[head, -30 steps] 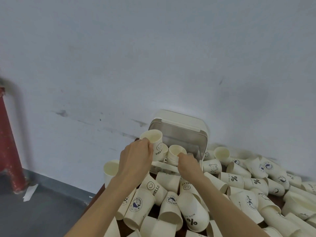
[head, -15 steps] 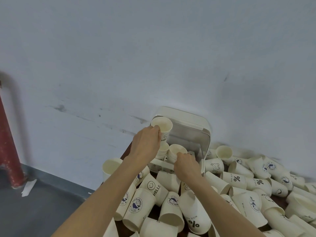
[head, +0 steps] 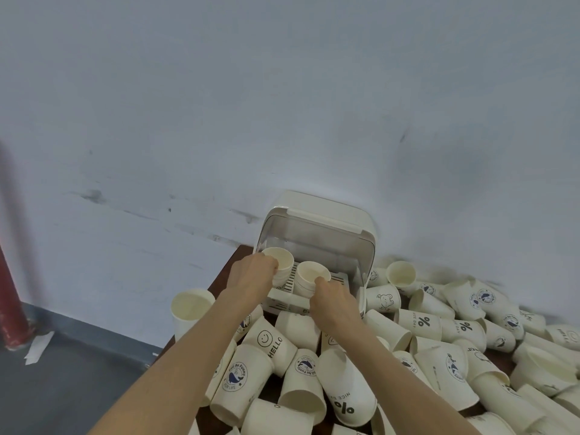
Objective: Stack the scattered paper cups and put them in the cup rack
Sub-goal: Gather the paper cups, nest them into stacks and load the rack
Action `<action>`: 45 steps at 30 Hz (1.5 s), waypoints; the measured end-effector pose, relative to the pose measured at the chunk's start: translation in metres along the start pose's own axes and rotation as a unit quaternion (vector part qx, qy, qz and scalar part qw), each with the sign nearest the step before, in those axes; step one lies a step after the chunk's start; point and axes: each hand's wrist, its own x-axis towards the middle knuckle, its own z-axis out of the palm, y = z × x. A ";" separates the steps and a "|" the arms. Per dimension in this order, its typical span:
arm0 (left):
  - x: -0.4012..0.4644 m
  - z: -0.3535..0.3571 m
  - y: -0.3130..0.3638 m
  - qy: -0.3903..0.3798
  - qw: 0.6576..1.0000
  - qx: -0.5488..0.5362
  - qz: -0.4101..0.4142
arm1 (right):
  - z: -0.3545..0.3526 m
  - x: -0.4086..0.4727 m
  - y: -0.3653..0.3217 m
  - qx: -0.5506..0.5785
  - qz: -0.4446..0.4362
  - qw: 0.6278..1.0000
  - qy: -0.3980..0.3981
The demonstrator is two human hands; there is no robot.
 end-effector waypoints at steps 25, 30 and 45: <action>0.002 0.006 0.008 -0.027 0.998 0.047 0.013 | -0.002 -0.002 0.001 0.054 0.018 0.998 0.032; -0.008 0.004 0.012 -0.015 0.999 0.030 -0.001 | -0.003 -0.008 0.002 0.073 0.025 0.996 0.036; -0.071 -0.030 0.043 0.069 0.988 -0.136 0.003 | -0.034 -0.069 0.017 0.146 0.033 0.984 0.099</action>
